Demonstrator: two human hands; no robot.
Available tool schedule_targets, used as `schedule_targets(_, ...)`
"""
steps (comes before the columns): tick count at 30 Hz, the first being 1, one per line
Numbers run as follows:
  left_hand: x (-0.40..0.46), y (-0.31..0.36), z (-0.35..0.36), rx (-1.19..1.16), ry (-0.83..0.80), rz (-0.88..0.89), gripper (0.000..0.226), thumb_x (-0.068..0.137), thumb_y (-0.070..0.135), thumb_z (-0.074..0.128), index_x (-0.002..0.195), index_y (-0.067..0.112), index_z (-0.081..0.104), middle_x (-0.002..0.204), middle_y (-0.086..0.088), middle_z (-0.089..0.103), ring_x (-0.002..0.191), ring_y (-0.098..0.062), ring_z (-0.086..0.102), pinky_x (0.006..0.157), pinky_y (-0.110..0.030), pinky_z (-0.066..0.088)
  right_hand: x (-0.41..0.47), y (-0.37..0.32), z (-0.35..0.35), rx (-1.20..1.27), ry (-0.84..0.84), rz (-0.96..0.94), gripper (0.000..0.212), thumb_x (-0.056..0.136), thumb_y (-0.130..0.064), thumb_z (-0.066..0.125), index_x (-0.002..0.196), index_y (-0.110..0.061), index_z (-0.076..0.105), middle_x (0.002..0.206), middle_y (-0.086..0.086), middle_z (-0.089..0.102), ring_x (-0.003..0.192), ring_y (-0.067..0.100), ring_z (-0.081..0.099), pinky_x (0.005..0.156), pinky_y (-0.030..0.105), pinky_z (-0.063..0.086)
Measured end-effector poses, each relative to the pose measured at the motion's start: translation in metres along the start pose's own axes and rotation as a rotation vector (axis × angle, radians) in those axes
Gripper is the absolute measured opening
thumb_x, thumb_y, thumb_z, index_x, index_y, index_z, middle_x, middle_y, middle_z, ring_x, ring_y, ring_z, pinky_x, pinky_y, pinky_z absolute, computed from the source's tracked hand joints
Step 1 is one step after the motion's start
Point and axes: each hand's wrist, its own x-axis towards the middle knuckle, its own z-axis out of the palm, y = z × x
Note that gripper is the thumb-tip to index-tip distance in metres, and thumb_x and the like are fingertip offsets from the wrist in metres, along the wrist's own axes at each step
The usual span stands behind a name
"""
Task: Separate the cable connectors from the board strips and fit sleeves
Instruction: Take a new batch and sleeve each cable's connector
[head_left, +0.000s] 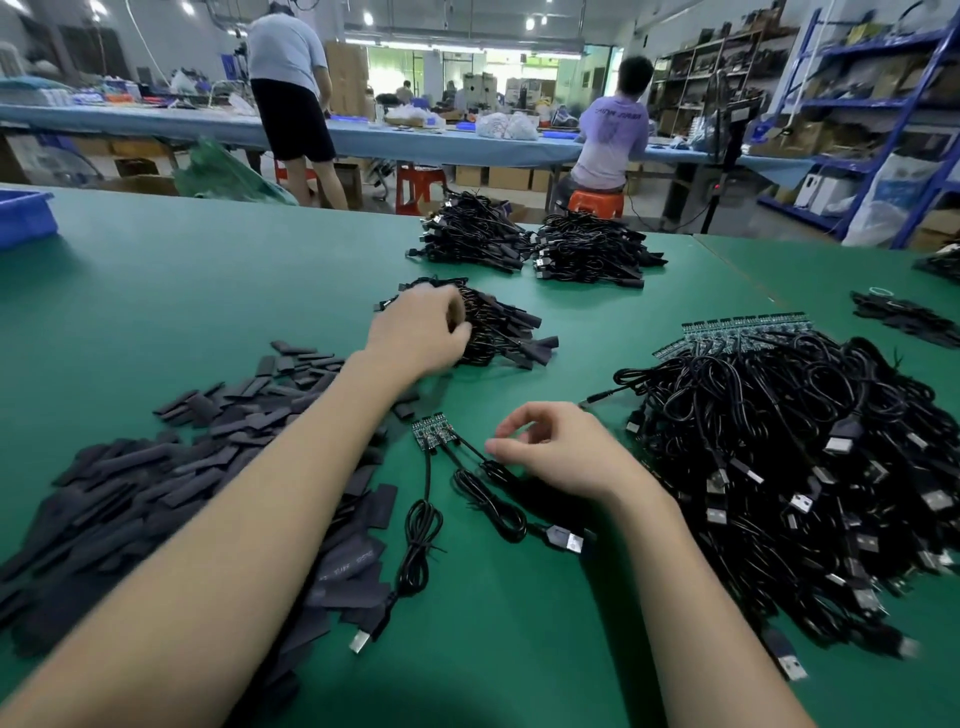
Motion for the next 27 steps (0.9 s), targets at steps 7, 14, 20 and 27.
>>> schedule_targets(7, -0.05, 0.004, -0.002, 0.279, -0.429, -0.146, 0.029, 0.096, 0.036, 0.051, 0.112, 0.02, 0.067, 0.112, -0.004, 0.068, 0.103, -0.028, 0.063, 0.094, -0.041, 0.051, -0.002, -0.013, -0.008, -0.173, -0.185, 0.052, 0.018, 0.085, -0.038, 0.081, 0.092, -0.024, 0.073, 0.073, -0.007, 0.075, 0.054, 0.007, 0.064, 0.056, 0.019, 0.047)
schedule_targets(14, -0.061, 0.006, 0.006, -0.278, -0.429, -0.174, 0.009, 0.091, 0.035, 0.067, 0.083, 0.031, 0.068, 0.089, 0.003, 0.075, 0.079, -0.013, 0.068, 0.082, -0.035, 0.057, -0.006, -0.006, -0.016, 0.042, -0.061, 0.114, 0.023, 0.09, -0.046, 0.074, 0.097, -0.024, 0.074, 0.08, -0.008, 0.079, 0.051, 0.005, 0.055, 0.048, 0.017, 0.037)
schedule_targets(20, -0.069, 0.005, 0.003, -0.747, -0.413, -0.258, 0.014, 0.092, 0.035, 0.071, 0.087, 0.023, 0.068, 0.074, 0.013, 0.07, 0.067, -0.005, 0.067, 0.063, -0.023, 0.044, -0.003, -0.005, 0.001, 0.376, 0.175, 0.065, 0.023, 0.092, -0.047, 0.071, 0.091, -0.025, 0.077, 0.081, -0.014, 0.077, 0.054, 0.005, 0.054, 0.052, 0.016, 0.042)
schedule_targets(27, -0.076, 0.006, -0.001, -0.962, -0.484, -0.23, 0.011, 0.095, 0.034, 0.068, 0.096, 0.024, 0.074, 0.088, 0.009, 0.067, 0.07, -0.005, 0.062, 0.062, -0.018, 0.044, -0.004, -0.009, 0.0, 0.531, 0.159, 0.026, 0.017, 0.09, -0.042, 0.076, 0.078, -0.03, 0.078, 0.076, -0.015, 0.072, 0.053, 0.005, 0.052, 0.046, 0.014, 0.036)
